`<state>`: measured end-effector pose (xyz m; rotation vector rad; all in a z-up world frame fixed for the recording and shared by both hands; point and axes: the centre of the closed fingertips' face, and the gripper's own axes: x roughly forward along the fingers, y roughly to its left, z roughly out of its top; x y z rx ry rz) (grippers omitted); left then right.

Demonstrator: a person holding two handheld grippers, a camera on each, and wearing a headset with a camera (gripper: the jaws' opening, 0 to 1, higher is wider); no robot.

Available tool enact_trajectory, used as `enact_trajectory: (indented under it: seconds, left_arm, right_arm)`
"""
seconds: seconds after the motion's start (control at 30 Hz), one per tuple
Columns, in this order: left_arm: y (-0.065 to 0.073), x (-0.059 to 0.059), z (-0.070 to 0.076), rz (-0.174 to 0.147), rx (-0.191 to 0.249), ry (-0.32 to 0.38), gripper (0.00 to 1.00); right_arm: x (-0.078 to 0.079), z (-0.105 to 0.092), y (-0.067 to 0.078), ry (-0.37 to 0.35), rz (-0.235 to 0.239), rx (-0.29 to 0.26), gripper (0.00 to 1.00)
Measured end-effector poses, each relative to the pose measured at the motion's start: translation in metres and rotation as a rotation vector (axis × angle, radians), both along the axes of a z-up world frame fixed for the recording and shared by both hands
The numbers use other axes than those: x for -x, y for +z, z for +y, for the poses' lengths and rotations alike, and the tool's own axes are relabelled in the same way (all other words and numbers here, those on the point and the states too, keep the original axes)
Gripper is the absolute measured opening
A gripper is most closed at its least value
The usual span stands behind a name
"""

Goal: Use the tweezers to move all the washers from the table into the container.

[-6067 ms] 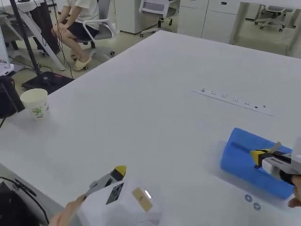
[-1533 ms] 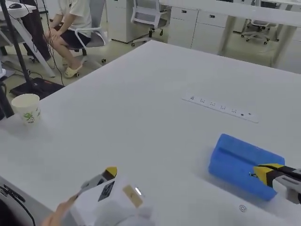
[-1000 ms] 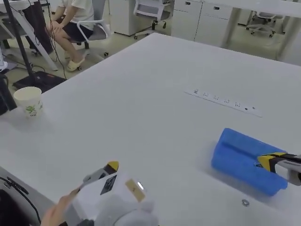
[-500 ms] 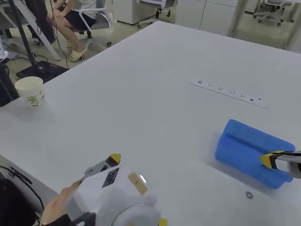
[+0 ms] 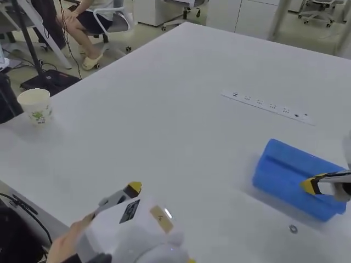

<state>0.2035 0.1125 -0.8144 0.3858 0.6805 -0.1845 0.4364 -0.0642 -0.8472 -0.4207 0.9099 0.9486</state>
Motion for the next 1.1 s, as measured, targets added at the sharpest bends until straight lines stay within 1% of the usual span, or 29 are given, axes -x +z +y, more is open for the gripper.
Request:
enact_trajectory:
  seconds: [0.1, 0.13, 0.17, 0.3, 0.37, 0.43, 0.47, 0.5, 0.53, 0.57, 0.6, 0.63, 0.67, 0.7, 0.73, 0.77, 0.9, 0.93, 1.0, 1.07, 1.1]
  left_arm:
    - [-0.001, 0.0, 0.0, 0.004, -0.002, 0.001, 0.91]
    - [-0.001, 0.0, 0.001, 0.006, -0.003, 0.001, 0.91]
    - [-0.001, 0.0, 0.001, 0.006, -0.004, 0.0, 0.91]
    - [-0.001, 0.0, 0.001, 0.006, -0.002, 0.001, 0.91]
    - [-0.001, 0.0, 0.001, 0.007, -0.002, 0.002, 0.91]
    - [-0.002, 0.0, 0.001, 0.009, -0.003, 0.003, 0.91]
    - [-0.002, 0.0, 0.001, 0.01, -0.003, 0.003, 0.91]
    - [-0.002, 0.0, 0.001, 0.011, -0.004, 0.001, 0.91]
    - [-0.002, 0.0, 0.001, 0.012, -0.005, 0.001, 0.91]
    - [-0.002, 0.0, 0.001, 0.012, -0.005, 0.001, 0.91]
    - [-0.003, 0.0, 0.001, 0.014, -0.005, 0.002, 0.91]
    - [-0.003, 0.001, 0.001, 0.016, -0.006, 0.003, 0.91]
    - [-0.003, 0.0, 0.002, 0.016, -0.006, 0.006, 0.91]
    - [-0.003, 0.0, 0.002, 0.015, -0.005, 0.007, 0.91]
    - [-0.002, 0.0, 0.002, 0.013, -0.003, 0.007, 0.91]
    - [-0.002, 0.0, 0.002, 0.012, -0.003, 0.006, 0.91]
    - [-0.003, 0.0, 0.001, 0.014, -0.005, 0.0, 0.91]
    - [-0.002, 0.0, 0.001, 0.014, -0.005, 0.001, 0.91]
    - [-0.002, 0.0, 0.001, 0.011, -0.004, 0.002, 0.91]
    - [-0.002, 0.0, 0.001, 0.012, -0.003, 0.002, 0.91]
    - [-0.002, 0.0, 0.001, 0.012, -0.006, 0.001, 0.91]
  right_arm:
    - [0.0, 0.003, -0.003, 0.006, -0.001, 0.017, 0.03]
    - [-0.001, 0.004, -0.001, 0.002, -0.003, 0.009, 0.03]
    - [-0.001, 0.006, -0.002, 0.0, 0.004, 0.006, 0.03]
    - [0.0, 0.009, -0.002, -0.008, 0.007, -0.009, 0.03]
    - [-0.003, 0.01, -0.004, -0.018, 0.008, -0.02, 0.03]
    - [-0.003, 0.012, -0.007, -0.029, 0.024, -0.028, 0.03]
    - [-0.001, 0.012, -0.01, -0.034, 0.046, -0.016, 0.03]
    - [-0.004, 0.012, -0.015, -0.031, 0.045, 0.002, 0.02]
    - [-0.001, 0.008, -0.018, -0.006, 0.056, 0.044, 0.0]
    - [-0.013, -0.001, -0.009, -0.005, -0.054, 0.095, 0.0]
    - [-0.009, 0.008, -0.003, 0.031, -0.056, 0.048, 0.0]
    - [-0.005, 0.01, 0.001, 0.035, -0.049, 0.04, 0.0]
    - [-0.004, 0.01, 0.002, 0.029, -0.042, 0.039, 0.0]
    - [0.0, 0.009, 0.008, 0.026, -0.04, 0.035, 0.0]
    - [0.001, 0.009, 0.01, 0.028, -0.039, 0.032, 0.0]
    - [0.0, 0.009, 0.008, 0.031, -0.036, 0.036, 0.0]
    - [-0.003, 0.002, 0.007, 0.035, -0.053, 0.059, 0.0]
    - [-0.003, 0.0, 0.009, 0.028, -0.052, 0.056, 0.0]
    - [0.001, 0.002, 0.013, 0.008, -0.042, 0.034, 0.0]
    - [0.003, 0.001, 0.018, 0.006, -0.046, 0.022, 0.0]
    - [0.001, -0.001, 0.019, 0.004, -0.049, 0.02, 0.0]
